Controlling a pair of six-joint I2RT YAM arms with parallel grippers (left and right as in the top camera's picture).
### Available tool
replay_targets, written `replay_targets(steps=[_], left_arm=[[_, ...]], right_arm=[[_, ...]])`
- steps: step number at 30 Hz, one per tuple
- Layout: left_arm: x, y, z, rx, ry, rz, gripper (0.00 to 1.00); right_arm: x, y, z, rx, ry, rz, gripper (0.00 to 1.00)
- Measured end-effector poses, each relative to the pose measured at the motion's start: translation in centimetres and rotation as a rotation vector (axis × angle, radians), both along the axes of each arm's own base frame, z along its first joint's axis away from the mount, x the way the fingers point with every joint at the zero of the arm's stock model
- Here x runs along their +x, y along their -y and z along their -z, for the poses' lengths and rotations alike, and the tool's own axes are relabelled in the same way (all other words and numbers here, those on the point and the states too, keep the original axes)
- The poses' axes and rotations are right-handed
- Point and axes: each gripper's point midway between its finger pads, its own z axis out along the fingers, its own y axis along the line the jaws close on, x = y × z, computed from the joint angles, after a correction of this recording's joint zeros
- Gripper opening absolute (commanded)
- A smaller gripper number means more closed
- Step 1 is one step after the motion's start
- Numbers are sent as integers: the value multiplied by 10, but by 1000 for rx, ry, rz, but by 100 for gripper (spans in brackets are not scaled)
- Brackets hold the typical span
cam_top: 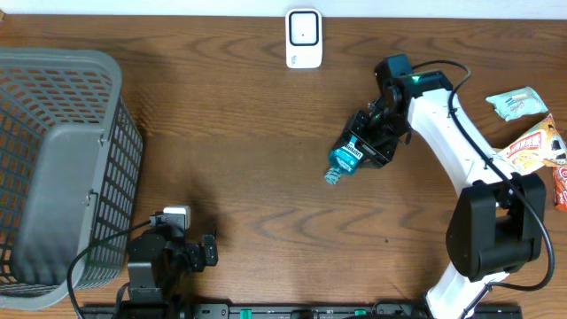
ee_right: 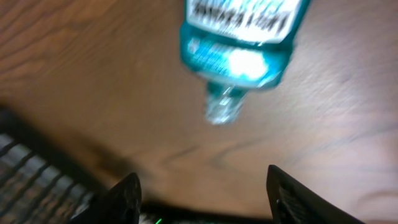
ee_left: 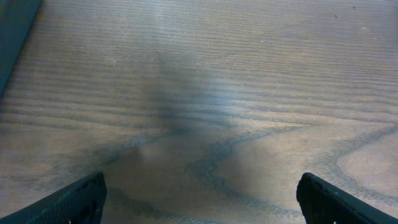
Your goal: Scan the item barcode
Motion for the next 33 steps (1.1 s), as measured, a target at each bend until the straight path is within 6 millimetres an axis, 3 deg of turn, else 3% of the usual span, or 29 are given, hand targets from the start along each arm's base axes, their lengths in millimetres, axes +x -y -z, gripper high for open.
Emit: replay_targets(steps=[4,7,9,11,13,19,26,33], left_arm=[[0,0,0,0,0,0,98],[0,0,0,0,0,0,98],[0,0,0,0,0,0,98],[0,0,0,0,0,0,98],[0,0,0,0,0,0,98],[0,0,0,0,0,0,98],[0,0,0,0,0,0,98],[0,0,0,0,0,0,98]], right_arm=[[4,11,11,-157,74,-74,70],[2,-1,14,-232,124,-146,71],[2,-15,16,-273,169,-186,65],[-1,-26,17,-337,198,-196,52],[-6,-32,18,-417,218,-159,49],[-3,-25,23,-507,215,-9,51],[-3,-21,37,-547,183,26,58],[-12,-20,75,-584,81,12,45]])
